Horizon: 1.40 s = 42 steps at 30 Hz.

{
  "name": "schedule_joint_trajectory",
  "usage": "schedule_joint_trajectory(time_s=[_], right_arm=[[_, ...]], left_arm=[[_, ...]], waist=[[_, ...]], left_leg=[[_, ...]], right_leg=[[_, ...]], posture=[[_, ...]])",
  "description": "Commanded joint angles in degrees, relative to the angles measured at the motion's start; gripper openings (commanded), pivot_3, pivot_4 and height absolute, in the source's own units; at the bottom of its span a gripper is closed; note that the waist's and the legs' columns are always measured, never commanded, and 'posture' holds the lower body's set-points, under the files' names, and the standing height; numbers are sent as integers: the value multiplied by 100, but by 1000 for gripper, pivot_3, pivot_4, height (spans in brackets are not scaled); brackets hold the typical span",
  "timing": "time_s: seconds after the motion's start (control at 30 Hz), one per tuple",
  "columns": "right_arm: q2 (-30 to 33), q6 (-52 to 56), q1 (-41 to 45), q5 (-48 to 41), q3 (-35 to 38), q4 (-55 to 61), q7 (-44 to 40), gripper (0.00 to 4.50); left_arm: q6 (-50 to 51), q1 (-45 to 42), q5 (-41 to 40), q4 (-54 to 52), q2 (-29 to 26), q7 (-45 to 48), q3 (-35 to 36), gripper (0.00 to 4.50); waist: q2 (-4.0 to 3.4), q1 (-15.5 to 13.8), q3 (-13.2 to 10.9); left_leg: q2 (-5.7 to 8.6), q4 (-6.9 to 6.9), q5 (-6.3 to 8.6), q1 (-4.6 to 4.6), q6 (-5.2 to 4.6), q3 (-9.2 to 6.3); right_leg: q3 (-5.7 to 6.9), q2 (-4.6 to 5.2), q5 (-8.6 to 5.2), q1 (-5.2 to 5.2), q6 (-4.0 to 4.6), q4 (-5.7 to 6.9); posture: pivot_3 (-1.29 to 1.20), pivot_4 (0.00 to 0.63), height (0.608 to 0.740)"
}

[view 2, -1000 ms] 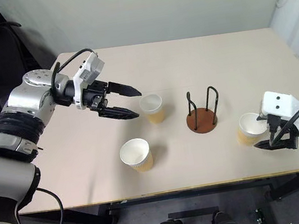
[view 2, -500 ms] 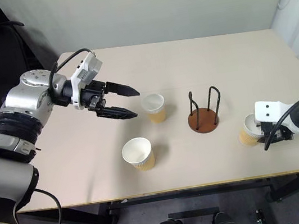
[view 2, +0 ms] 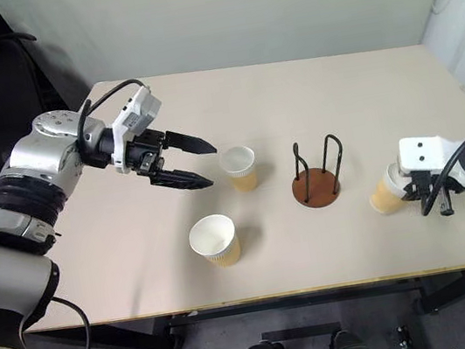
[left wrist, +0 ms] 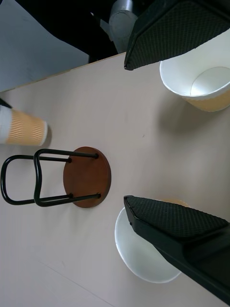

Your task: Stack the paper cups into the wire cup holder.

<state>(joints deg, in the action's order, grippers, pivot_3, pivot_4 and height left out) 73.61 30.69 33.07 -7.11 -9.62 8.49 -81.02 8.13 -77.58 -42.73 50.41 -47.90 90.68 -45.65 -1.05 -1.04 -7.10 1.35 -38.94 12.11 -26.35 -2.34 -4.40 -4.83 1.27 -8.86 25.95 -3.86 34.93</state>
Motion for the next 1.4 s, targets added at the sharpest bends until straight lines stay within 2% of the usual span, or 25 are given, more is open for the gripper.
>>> schedule_joint_trajectory(time_s=[0.03,0.3,0.5,0.67,0.83,1.4], right_arm=[[97,266,504,-109,337,140,-14,17],[-397,678,2501,53,-2,-179,31,17],[-852,742,3289,170,-302,-244,-8,17],[-1340,999,3414,73,-524,-3,-75,17],[-1609,797,3265,216,-843,-46,-155,17],[-1626,-7,3126,726,-1127,-528,-473,17]], left_arm=[[-122,-196,-10,60,-6,182,45,4500],[-184,-250,50,197,92,182,9,4500],[-199,-252,56,219,125,182,-1,4500],[-203,-252,52,221,131,182,-7,4500],[-205,-200,9,125,65,182,-18,4500],[-69,-149,-198,-197,-102,182,-5,4500]], waist=[[-1,2,0],[-2,14,-1],[-3,18,-1],[-2,18,-1],[-3,15,-2],[-2,42,-1]], left_leg=[[1,0,0,0,0,1],[0,3,0,-2,1,-9],[0,18,4,-7,4,-11],[0,34,2,-6,8,-3],[2,42,0,-9,12,-3],[-8,41,-3,-5,16,-14]], right_leg=[[1,-1,0,1,1,0],[2,-1,1,8,9,3],[7,2,-7,19,20,3],[13,-4,-11,29,25,3],[20,-7,-16,33,33,5],[11,6,-18,29,38,12]], posture=[[0,150,740],[0,150,740],[0,150,740],[0,150,740],[0,150,740],[0,150,740]])
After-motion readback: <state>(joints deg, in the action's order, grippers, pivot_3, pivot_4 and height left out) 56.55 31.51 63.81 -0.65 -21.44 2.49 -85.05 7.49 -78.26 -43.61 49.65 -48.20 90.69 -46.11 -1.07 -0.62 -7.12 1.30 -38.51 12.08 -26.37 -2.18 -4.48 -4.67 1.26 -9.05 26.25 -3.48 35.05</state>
